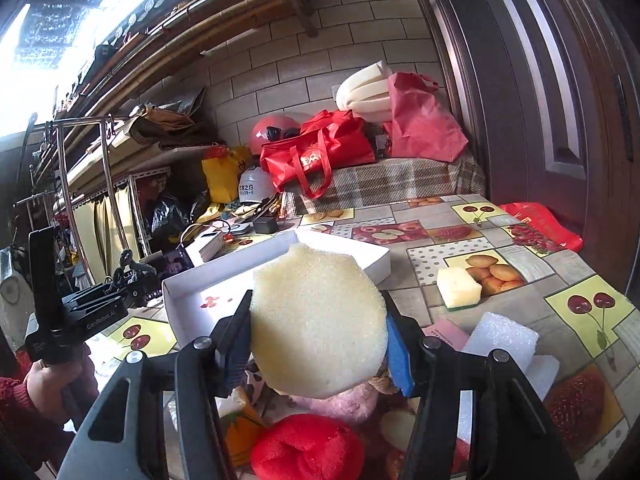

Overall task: Organize soft objects
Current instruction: 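Carry the rope knot and sponge into the white box and open both tools, then move both open tools back from the box toward the pile of soft items, then grasp the yellow-green tissue pack with the left tool while the right tool grasps the red plush ball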

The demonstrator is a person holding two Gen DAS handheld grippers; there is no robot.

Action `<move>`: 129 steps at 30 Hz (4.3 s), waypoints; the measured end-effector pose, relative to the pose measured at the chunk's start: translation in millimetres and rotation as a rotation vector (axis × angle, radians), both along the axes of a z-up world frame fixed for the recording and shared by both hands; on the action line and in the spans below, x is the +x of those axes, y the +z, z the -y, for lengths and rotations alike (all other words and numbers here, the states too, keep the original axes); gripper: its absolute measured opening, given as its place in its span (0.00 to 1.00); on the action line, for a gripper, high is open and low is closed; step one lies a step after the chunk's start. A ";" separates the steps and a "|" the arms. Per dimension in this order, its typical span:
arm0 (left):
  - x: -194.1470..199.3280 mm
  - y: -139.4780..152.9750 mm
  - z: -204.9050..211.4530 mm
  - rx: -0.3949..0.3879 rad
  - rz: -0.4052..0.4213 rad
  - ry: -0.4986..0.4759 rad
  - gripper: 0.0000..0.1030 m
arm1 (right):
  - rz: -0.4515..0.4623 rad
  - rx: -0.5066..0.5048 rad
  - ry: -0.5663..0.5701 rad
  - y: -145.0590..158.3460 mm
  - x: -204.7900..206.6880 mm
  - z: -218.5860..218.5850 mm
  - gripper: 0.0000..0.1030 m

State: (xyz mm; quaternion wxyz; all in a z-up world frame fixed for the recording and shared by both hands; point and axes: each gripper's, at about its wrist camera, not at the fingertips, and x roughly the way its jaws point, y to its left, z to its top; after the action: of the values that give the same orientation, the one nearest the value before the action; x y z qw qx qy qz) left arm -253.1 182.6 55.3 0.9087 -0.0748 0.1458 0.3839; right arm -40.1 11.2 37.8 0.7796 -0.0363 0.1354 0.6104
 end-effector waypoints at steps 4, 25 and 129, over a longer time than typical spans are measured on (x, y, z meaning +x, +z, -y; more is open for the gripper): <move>1.3 -0.1 -15.9 0.029 -0.008 -0.002 0.26 | 0.080 -0.014 0.136 -2.1 -47.1 -23.7 0.56; 23.3 0.2 -96.2 -0.037 -0.007 -0.058 0.26 | 0.030 -0.111 -0.053 -18.4 -89.8 -139.8 0.57; 100.6 -31.3 109.9 -0.128 -0.405 -0.665 0.25 | 0.136 -0.586 0.338 -57.7 5.4 -17.4 0.56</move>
State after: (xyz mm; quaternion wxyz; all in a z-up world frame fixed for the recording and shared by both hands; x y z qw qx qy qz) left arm -152.5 72.8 24.0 0.9299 -0.0028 0.3618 0.0658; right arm -34.7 28.6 -19.9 0.6310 -0.3209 0.2448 0.6625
